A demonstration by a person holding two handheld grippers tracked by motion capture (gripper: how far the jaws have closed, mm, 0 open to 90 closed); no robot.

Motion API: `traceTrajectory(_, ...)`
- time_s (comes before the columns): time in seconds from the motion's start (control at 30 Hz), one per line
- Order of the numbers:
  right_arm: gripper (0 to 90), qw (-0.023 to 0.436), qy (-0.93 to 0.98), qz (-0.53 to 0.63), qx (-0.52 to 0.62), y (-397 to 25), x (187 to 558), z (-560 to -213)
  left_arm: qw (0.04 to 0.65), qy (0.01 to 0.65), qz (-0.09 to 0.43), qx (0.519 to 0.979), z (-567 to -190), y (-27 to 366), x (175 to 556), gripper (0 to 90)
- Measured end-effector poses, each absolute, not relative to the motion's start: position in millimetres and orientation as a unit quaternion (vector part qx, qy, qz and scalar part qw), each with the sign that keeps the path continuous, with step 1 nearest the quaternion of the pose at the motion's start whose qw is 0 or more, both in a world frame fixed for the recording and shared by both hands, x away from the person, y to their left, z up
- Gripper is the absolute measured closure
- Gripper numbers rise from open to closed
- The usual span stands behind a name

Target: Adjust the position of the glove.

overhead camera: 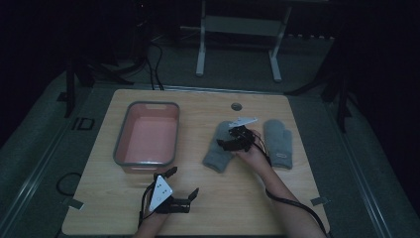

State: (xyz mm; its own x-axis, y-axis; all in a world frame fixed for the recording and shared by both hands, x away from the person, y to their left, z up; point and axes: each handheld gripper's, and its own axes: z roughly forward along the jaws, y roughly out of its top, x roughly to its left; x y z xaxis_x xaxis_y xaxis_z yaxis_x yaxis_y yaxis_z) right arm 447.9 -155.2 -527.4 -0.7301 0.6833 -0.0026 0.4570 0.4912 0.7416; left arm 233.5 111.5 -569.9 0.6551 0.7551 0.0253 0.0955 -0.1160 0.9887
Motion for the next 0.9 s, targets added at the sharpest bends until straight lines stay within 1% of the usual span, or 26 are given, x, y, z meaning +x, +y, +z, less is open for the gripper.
traceTrajectory(0.2,39.5,0.145,0.864,0.353,0.328,-152,456,-539,0.590,0.307,0.279,0.693,-570,112,234,1.3)
traceTrajectory(0.23,42.4,0.142,0.870,0.347,0.322,-152,456,-544,0.590,0.307,0.278,0.693,-570,112,234,1.3)
traceTrajectory(0.27,42.4,0.142,0.870,0.347,0.322,-152,456,-544,0.590,0.307,0.278,0.693,-570,112,234,1.3)
traceTrajectory(0.3,46.6,0.143,0.870,0.340,0.327,-153,455,-546,0.591,0.307,0.278,0.693,-570,112,233,1.3)
traceTrajectory(0.33,46.6,0.143,0.870,0.340,0.327,-153,455,-546,0.591,0.307,0.278,0.693,-570,112,233,1.3)
traceTrajectory(0.37,49.3,0.140,0.868,0.342,0.331,-153,455,-547,0.590,0.307,0.278,0.693,-570,112,233,1.3)
traceTrajectory(0.4,58.7,0.144,0.870,0.344,0.323,-154,453,-548,0.590,0.307,0.278,0.693,-570,111,233,1.2)
traceTrajectory(0.43,65.1,0.144,0.869,0.345,0.324,-154,452,-548,0.590,0.306,0.279,0.693,-570,111,233,1.3)
traceTrajectory(0.47,65.1,0.144,0.869,0.345,0.324,-154,452,-548,0.590,0.306,0.279,0.693,-570,111,233,1.2)
traceTrajectory(0.5,70.4,0.139,0.870,0.347,0.323,-153,451,-548,0.590,0.306,0.279,0.693,-570,111,233,1.2)
traceTrajectory(0.57,77.9,0.126,0.868,0.354,0.324,-155,451,-543,0.590,0.306,0.277,0.694,-570,112,233,1.3)
traceTrajectory(0.7,79.1,0.115,0.864,0.370,0.321,-159,448,-534,0.591,0.307,0.275,0.693,-570,112,233,1.3)
traceTrajectory(0.77,79.3,0.108,0.863,0.392,0.300,-166,440,-517,0.591,0.307,0.275,0.694,-570,112,233,1.3)
traceTrajectory(0.8,79.3,0.108,0.863,0.392,0.300,-166,440,-517,0.591,0.306,0.275,0.694,-570,112,233,1.3)
traceTrajectory(0.83,79.2,0.103,0.867,0.399,0.280,-170,433,-504,0.591,0.306,0.276,0.694,-570,112,233,1.3)
traceTrajectory(0.87,79.2,0.103,0.867,0.399,0.280,-170,433,-504,0.591,0.306,0.276,0.694,-570,112,233,1.3)
traceTrajectory(0.9,79.1,0.105,0.868,0.406,0.267,-174,425,-493,0.591,0.305,0.276,0.694,-570,112,233,1.3)
